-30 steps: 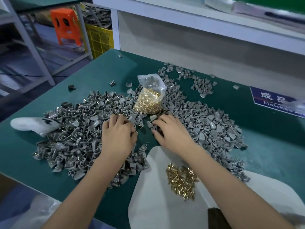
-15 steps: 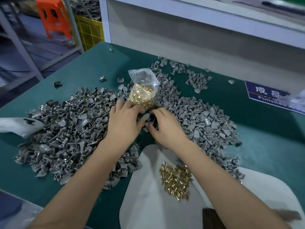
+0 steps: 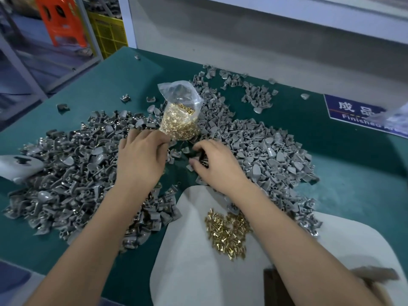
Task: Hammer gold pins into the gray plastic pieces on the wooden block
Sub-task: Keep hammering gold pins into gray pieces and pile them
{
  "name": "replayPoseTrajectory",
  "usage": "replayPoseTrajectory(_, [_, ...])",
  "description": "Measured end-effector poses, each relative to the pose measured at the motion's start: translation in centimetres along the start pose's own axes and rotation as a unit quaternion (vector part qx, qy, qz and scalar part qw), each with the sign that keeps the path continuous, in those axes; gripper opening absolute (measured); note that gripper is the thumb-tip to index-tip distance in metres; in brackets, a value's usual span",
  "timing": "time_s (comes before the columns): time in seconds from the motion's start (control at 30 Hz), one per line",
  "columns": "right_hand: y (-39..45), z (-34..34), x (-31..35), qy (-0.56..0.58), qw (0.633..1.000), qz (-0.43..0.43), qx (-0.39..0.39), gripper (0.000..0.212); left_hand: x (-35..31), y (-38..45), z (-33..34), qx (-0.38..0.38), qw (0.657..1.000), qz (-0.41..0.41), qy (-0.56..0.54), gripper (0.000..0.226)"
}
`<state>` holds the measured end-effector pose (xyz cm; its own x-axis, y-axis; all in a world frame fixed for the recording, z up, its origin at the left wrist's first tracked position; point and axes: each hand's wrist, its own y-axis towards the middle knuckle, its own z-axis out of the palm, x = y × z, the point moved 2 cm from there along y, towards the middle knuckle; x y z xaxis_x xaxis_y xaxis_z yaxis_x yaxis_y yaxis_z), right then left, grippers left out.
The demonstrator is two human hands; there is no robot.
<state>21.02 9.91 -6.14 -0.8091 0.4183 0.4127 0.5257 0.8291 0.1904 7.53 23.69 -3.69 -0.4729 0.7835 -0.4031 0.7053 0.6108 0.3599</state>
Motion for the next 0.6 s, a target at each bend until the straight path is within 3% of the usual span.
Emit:
replayPoseTrajectory(0.13, [0.1, 0.2, 0.4, -0.044, 0.999, -0.004, 0.007, 0.042, 0.6, -0.4, 0.0, 0.033, 0.999, -0.011, 0.022, 0.021])
replayPoseTrajectory(0.4, [0.5, 1.2, 1.2, -0.106, 0.994, -0.008, 0.018, 0.054, -0.4, 0.3, 1.3, 0.087, 0.991, 0.029, 0.096, 0.051])
replayPoseTrajectory(0.6, [0.4, 1.2, 1.0, -0.098, 0.995, -0.006, 0.015, 0.052, -0.1, 0.8, 2.0, 0.107, 0.985, 0.036, 0.133, 0.041])
